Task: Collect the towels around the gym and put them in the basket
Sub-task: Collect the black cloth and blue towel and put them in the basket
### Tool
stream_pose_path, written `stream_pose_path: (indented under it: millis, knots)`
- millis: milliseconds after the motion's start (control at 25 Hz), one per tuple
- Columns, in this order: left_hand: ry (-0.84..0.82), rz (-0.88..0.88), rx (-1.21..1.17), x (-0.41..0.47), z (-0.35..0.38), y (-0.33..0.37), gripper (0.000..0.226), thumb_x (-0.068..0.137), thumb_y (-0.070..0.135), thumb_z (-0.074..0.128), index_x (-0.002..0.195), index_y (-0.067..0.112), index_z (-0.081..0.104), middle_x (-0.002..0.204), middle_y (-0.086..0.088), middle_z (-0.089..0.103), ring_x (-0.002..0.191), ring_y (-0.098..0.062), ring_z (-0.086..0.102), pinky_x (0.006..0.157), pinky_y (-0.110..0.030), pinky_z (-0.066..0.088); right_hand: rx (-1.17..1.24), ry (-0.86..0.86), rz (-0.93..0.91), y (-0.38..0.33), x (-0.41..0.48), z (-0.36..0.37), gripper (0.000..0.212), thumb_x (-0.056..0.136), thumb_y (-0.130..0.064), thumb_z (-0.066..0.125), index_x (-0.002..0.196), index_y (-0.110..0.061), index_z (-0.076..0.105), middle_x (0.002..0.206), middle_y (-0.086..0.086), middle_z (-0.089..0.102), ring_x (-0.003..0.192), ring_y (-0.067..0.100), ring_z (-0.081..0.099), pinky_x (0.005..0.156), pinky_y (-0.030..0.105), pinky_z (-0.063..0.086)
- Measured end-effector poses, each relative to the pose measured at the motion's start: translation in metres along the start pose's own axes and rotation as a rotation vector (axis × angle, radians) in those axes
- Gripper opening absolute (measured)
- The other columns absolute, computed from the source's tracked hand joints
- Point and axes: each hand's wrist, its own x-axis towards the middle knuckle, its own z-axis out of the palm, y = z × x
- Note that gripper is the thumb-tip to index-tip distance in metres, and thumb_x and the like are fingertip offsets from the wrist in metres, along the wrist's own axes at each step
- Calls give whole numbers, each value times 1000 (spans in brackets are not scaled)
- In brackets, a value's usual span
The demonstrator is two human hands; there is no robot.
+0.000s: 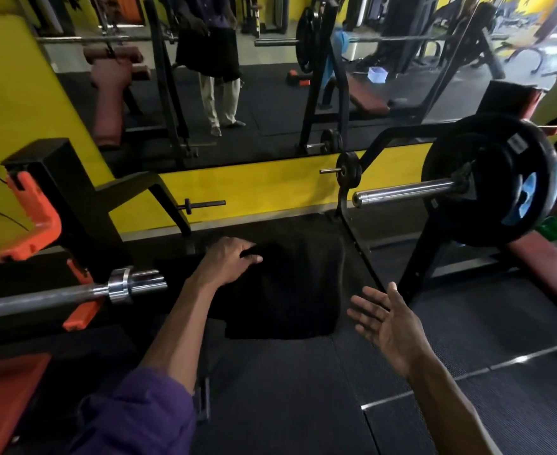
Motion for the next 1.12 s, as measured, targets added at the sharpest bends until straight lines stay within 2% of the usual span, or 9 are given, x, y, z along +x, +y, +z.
stream_pose_path:
  millis: [80, 200, 360, 560, 720, 840, 920, 1000, 1120]
  knots:
    - [111, 69, 24, -2, 4, 16, 38, 93, 39, 64, 121, 15, 70, 115, -6, 73, 106, -24, 68, 86, -36, 54, 18, 2, 0, -3, 3, -3, 58, 102, -60, 36, 131, -16, 61, 124, 9, 73, 111, 28, 72, 95, 43, 52]
    - [203, 185, 46, 2, 16, 52, 40, 94, 35, 64, 125, 8, 67, 119, -10, 72, 110, -29, 66, 89, -37, 53, 75, 47, -36, -16, 11, -16, 57, 102, -59, 38, 129, -16, 62, 123, 10, 73, 111, 28, 71, 97, 44, 51]
    - [275, 302, 16, 17, 48, 113, 35, 93, 32, 65, 118, 8, 68, 109, -11, 72, 100, -30, 67, 80, -37, 52, 149, 135, -91, -43, 21, -58, 58, 101, -61, 39, 130, -17, 61, 125, 9, 72, 110, 27, 70, 90, 41, 51]
    - [253, 343, 4, 38, 87, 173, 37, 93, 29, 65, 121, 6, 66, 112, -13, 71, 103, -30, 67, 79, -34, 51, 193, 224, -167, -77, 35, -122, 58, 101, -61, 41, 133, -16, 60, 124, 9, 72, 107, 26, 72, 84, 39, 52]
    - [198, 319, 44, 59, 124, 214, 39, 92, 31, 67, 125, 10, 65, 116, -9, 71, 106, -27, 67, 80, -34, 51, 230, 258, -246, -117, 60, -186, 59, 102, -59, 41, 135, -13, 58, 125, 10, 70, 112, 28, 70, 90, 41, 51]
    - [117, 307, 91, 80, 157, 249, 39, 93, 33, 64, 127, 13, 64, 119, -6, 69, 109, -25, 65, 83, -33, 50, 217, 334, -322, -151, 91, -232, 53, 104, -53, 41, 130, -11, 60, 119, 8, 72, 106, 24, 72, 90, 39, 52]
    - [37, 270, 107, 96, 184, 278, 33, 94, 34, 63, 121, 15, 65, 113, -5, 69, 106, -26, 66, 82, -34, 51, 221, 432, -383, -177, 117, -273, 42, 105, -45, 45, 121, -12, 63, 110, 5, 72, 92, 18, 73, 79, 32, 54]
    - [-27, 219, 114, 109, 204, 305, 26, 94, 35, 62, 110, 16, 65, 102, -4, 68, 98, -26, 67, 77, -35, 52, 206, 480, -443, -206, 146, -317, 28, 103, -36, 51, 108, -14, 66, 91, 3, 68, 68, 12, 65, 57, 23, 46]
    - [-45, 105, 101, 124, 226, 340, 23, 94, 38, 61, 105, 18, 65, 97, -2, 67, 94, -24, 66, 77, -36, 54, 109, 476, -397, -244, 198, -376, 19, 99, -33, 56, 99, -16, 66, 81, 0, 63, 62, 11, 58, 48, 20, 40]
